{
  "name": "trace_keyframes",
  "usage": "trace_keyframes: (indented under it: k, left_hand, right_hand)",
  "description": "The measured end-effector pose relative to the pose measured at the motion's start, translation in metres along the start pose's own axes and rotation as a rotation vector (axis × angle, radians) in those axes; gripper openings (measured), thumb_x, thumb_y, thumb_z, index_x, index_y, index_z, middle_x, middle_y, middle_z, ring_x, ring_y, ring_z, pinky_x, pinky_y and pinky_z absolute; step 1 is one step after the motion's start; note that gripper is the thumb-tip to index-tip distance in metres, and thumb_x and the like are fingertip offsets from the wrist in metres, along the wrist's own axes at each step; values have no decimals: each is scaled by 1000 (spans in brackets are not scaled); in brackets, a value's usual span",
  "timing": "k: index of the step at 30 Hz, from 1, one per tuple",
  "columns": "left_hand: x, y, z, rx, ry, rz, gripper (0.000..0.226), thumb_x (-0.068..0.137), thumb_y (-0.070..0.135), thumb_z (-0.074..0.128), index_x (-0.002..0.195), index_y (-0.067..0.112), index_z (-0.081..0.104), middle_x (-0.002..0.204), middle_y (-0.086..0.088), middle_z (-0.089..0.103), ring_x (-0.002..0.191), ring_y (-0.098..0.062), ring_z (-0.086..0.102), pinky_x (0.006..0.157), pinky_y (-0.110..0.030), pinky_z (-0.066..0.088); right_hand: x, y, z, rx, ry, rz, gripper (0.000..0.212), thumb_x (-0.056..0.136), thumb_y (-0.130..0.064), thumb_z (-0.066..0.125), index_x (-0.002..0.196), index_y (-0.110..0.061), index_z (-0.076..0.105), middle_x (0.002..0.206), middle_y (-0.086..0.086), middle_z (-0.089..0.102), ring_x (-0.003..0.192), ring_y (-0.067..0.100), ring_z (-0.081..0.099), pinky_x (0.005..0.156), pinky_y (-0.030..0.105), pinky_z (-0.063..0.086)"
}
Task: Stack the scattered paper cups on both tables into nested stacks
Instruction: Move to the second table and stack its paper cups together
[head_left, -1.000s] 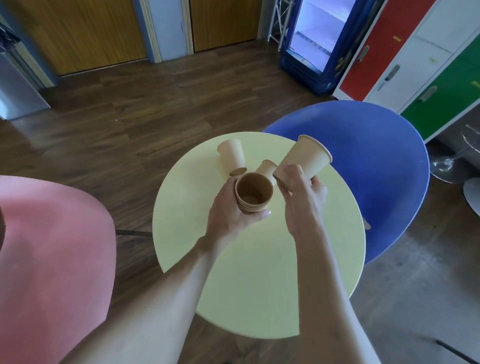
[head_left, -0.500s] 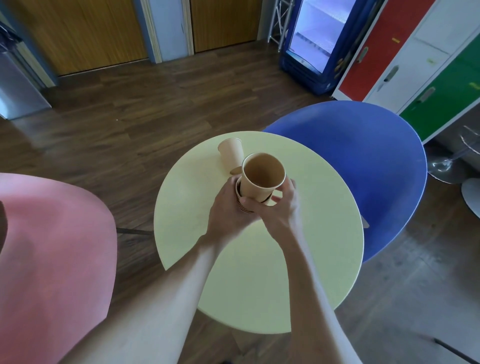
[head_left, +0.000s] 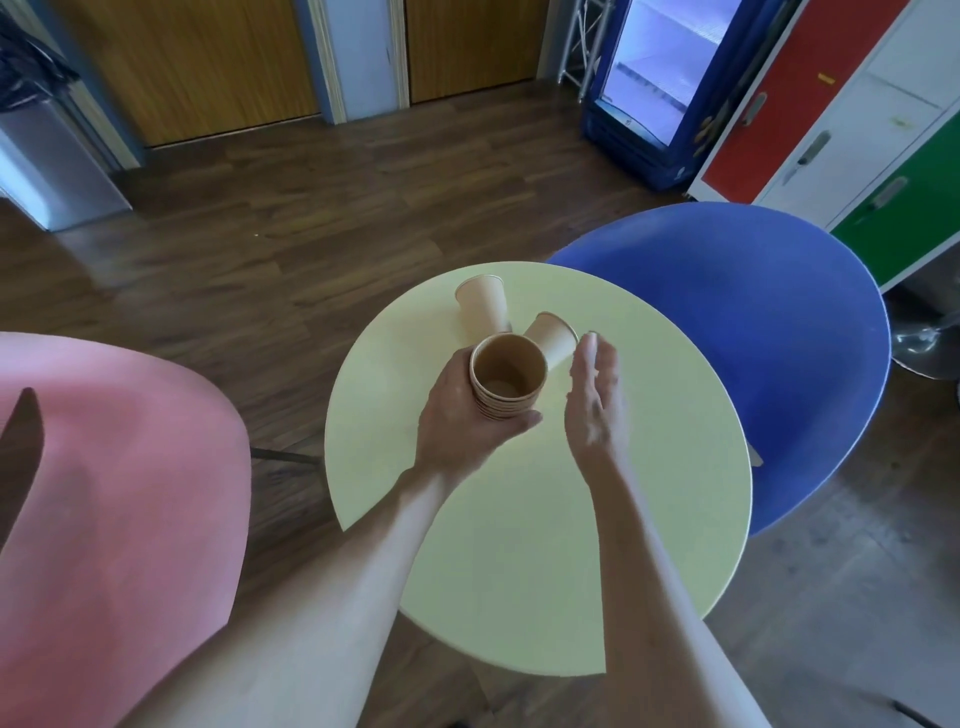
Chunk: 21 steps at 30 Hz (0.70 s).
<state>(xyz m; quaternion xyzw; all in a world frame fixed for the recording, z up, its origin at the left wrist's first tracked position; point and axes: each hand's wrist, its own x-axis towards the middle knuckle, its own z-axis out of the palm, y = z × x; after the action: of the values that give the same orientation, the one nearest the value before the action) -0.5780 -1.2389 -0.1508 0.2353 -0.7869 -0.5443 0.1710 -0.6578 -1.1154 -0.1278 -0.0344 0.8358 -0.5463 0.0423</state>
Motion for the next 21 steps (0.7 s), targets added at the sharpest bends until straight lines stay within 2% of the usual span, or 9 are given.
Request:
trace_keyframes:
  k: [3,7,10,14,16,19,21]
  left_hand:
    - [4,-5,-2,33,50,3,84,53,48,95,125,36,53,119,17,68,111,-7,66,87,-42,57]
    - [7,-9,-8,88,84,-1,86,54,46,95,127,35,51,118,21,65,109,-3,64,87,-35,56]
    - [10,-11,-11,114,79,7,86,54,47,95,127,36,50,118,22,65,111,-3,63,87,-35,56]
    - [12,-11,-12,103,78,2,85,54,46,95,126,38,51,119,23,65,113,-1,62,88,-36,56]
    - [12,-12,-12,103,65,3,85,55,47,94,126,37,51,119,24,65,114,-3,62,89,-38,56]
    - [13,-13,-12,99,51,10,84,55,49,93,127,37,50,121,23,65,116,-5,62,89,-41,56]
    - [13,-13,-12,101,52,12,85,54,50,92,127,37,50,122,23,65,117,-5,62,89,-41,56]
  right_hand:
    - [16,1,6,-114,-23,19,49,102,-38,50,146,-17,40,139,8,53,123,27,57,100,38,46]
    - [41,-5,20,-236,-77,111,66,96,-30,63,152,-15,31,147,12,42,129,34,51,102,38,40]
    - [53,-6,29,-287,-105,138,76,94,-30,66,156,-16,24,152,13,35,135,34,44,102,39,39]
    - [65,0,36,-361,-189,177,91,92,-37,68,161,-18,12,160,10,26,144,33,36,110,44,37]
    - [68,3,37,-420,-239,171,98,90,-38,71,161,-18,7,160,8,24,142,32,38,107,42,39]
    - [70,8,38,-492,-252,193,95,87,-33,75,159,-17,15,149,11,30,123,35,53,97,40,46]
    - [69,11,39,-429,-183,236,75,87,-31,74,149,-16,34,140,11,37,112,35,57,94,40,50]
